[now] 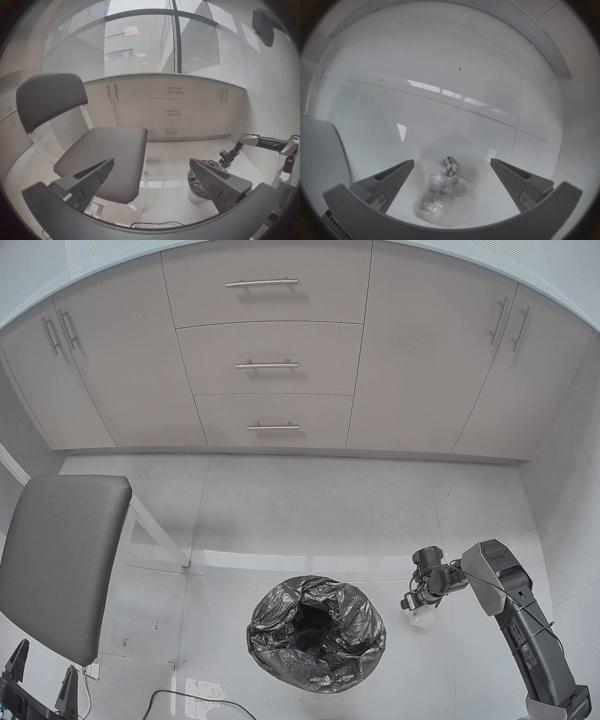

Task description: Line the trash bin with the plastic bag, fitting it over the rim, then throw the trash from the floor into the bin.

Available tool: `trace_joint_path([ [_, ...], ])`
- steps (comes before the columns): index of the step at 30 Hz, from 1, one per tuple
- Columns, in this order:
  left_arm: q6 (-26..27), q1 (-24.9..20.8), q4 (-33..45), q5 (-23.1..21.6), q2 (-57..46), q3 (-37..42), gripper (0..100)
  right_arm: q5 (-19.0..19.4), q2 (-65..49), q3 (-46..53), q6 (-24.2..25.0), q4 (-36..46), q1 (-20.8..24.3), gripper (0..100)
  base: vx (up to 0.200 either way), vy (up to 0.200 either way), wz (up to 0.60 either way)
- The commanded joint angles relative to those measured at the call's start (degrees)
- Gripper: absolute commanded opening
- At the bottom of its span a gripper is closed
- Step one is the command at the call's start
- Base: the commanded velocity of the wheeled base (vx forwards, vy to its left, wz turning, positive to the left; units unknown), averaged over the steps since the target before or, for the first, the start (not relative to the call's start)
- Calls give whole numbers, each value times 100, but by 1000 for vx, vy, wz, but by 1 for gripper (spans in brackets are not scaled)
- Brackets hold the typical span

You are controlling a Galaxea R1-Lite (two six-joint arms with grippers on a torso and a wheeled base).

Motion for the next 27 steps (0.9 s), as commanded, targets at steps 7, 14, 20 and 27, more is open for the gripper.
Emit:
trace_joint_path([
  [7, 2, 0, 0, 0, -73, 101, 100, 1, 9, 1, -277, 0, -5, 100, 0, 0, 0],
  [14, 2, 0, 0, 0, -73, 101, 100, 18, 9, 1, -364, 158, -5, 100, 0, 0, 0],
  [20, 2, 0, 0, 0, -73, 101, 100, 106, 9, 1, -364, 193, -5, 100, 0, 0, 0],
  [27, 2, 0, 0, 0, -73, 101, 100, 115, 9, 1, -382, 352, 3, 100, 0, 0, 0],
])
